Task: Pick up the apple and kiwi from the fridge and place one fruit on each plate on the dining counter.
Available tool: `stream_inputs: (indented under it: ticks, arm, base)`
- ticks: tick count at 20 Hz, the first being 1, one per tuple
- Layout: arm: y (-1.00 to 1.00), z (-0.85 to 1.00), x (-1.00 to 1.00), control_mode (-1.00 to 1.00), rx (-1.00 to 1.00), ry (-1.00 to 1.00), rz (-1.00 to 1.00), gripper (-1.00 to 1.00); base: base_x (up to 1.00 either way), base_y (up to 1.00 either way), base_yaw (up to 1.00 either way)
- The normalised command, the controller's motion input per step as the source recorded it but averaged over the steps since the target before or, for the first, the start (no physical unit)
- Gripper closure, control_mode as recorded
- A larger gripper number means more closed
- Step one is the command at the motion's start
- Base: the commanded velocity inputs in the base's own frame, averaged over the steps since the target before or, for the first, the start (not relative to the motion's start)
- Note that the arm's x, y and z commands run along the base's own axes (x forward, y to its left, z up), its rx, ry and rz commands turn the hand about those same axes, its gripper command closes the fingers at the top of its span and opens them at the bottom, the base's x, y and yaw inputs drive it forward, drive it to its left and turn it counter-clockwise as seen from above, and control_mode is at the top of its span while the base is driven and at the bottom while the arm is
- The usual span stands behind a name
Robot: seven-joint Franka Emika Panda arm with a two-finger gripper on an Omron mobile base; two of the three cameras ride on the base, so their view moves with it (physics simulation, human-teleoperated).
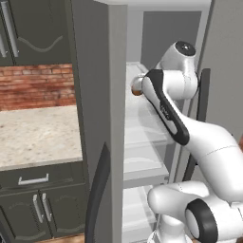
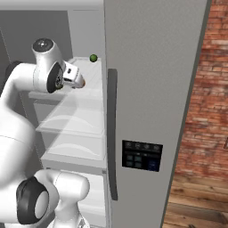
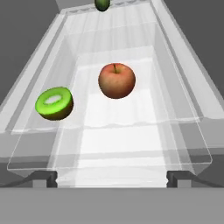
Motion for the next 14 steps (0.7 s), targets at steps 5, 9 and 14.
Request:
stream_inputs:
  ticks: [5,9,14]
  arm:
    - [-0.15,0.00,0.14,-1.00,0.01,-0.02,-0.02,-1.00]
    - [0.02,0.00,0.26,-1.00,-0.13,-0.01,0.05,-1.00]
    - [0.01,0.00,0.05,-1.00,-0.11,-0.01,0.04,-1.00]
  base:
    - [0.00,0.00,0.00]
    - [0.00,0.00,0.00]
    - [0.00,0.00,0.00]
